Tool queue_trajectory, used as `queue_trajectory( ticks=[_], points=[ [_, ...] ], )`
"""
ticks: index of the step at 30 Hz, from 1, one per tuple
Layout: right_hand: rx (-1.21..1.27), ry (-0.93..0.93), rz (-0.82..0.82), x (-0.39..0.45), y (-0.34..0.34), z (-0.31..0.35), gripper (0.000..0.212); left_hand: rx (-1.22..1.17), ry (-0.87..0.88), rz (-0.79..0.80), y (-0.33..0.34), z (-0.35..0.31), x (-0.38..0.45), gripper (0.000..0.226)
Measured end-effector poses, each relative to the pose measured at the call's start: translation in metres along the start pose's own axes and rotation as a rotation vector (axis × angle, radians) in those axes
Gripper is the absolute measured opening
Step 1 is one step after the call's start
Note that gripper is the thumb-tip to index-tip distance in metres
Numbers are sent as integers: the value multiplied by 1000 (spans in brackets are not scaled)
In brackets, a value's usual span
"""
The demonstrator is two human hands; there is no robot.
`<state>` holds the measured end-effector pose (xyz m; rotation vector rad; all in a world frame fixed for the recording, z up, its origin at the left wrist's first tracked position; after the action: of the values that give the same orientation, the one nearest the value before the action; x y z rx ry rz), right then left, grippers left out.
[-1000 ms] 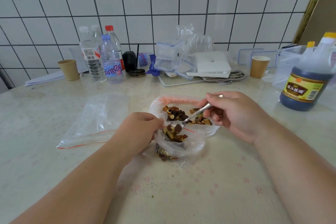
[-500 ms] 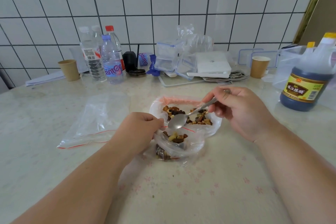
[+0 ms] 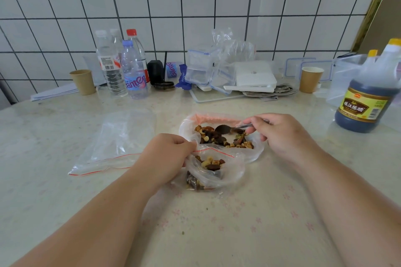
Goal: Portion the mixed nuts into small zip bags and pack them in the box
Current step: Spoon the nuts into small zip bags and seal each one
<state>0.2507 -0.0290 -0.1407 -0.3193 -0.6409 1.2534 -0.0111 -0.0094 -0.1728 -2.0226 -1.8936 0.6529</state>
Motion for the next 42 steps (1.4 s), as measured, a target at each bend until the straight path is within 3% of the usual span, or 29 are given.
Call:
queue_trajectory(
  ticks=[7, 13, 23, 31, 37, 42],
  points=[
    [257, 157, -148, 5, -10, -14, 35, 5, -6, 2, 1, 1, 0, 36],
    [398, 234, -45, 4, 8, -17, 28, 28, 10, -13, 0, -1, -1, 39],
    [741, 414, -122, 6, 4, -27, 30, 21, -15, -14, -2, 0, -2, 41],
    [911, 309, 79, 1, 7, -1, 35, -8, -25, 16, -3, 1, -1, 41],
    [675, -3, 165, -8, 6, 26, 33, -44, -15, 24, -1, 0, -3, 31],
    [438, -194, 338, -21, 13, 42, 29, -23, -11, 26, 0, -1, -3, 42]
  ],
)
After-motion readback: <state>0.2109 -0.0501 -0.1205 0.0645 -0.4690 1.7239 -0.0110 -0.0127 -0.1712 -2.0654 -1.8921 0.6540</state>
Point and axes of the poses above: each hand's wrist, its own x-axis towards the middle knuckle, its own y-axis out of the palm, z = x × y, the point moved 6 cm from there along x, towards the middle knuckle, and after that the axes turned 5 degrees about -y, right-handed, at the moved point
